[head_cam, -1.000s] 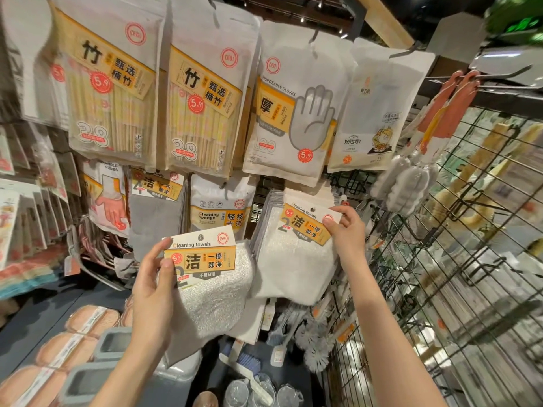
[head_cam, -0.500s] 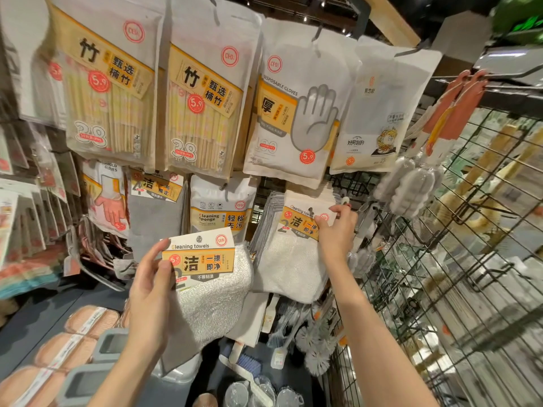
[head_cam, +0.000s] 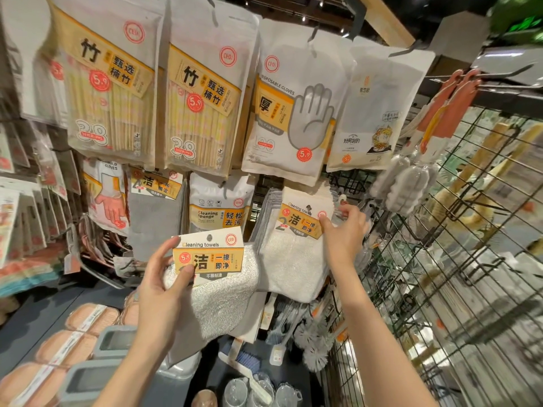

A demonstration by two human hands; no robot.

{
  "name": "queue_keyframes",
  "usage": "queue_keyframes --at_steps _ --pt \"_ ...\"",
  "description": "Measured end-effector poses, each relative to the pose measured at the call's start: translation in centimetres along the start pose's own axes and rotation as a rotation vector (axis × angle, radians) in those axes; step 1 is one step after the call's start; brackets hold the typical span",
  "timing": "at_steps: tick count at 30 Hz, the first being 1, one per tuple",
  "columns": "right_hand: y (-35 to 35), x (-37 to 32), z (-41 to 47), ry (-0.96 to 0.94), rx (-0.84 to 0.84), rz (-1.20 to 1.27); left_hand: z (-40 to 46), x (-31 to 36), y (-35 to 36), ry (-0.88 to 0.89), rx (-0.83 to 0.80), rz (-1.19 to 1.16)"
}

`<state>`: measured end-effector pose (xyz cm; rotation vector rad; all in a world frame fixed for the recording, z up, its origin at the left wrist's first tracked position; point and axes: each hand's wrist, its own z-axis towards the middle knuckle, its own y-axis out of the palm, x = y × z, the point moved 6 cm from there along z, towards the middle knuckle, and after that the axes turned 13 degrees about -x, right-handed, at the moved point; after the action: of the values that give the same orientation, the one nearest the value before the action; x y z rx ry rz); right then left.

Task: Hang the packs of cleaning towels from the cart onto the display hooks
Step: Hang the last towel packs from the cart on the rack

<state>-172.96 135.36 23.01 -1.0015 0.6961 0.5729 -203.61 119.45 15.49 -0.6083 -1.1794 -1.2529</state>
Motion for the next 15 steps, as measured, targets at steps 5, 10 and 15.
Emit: queue_keyframes --at_steps 5,10,15 --pt "-0.9 -1.1 -2.9 -0.07 -0.133 0.277 -0.3 0.6 0.8 0.004 -0.039 -0.023" --pt "0.7 -4.4 -7.2 -0.181 -0.536 0.381 -0.8 0.7 1.6 -0.008 -0.084 -0.028" --pt "3.9 -6.0 -10.7 -0.182 -0.842 0.379 -1.3 0.7 2.5 -0.022 -0.119 -0.035"
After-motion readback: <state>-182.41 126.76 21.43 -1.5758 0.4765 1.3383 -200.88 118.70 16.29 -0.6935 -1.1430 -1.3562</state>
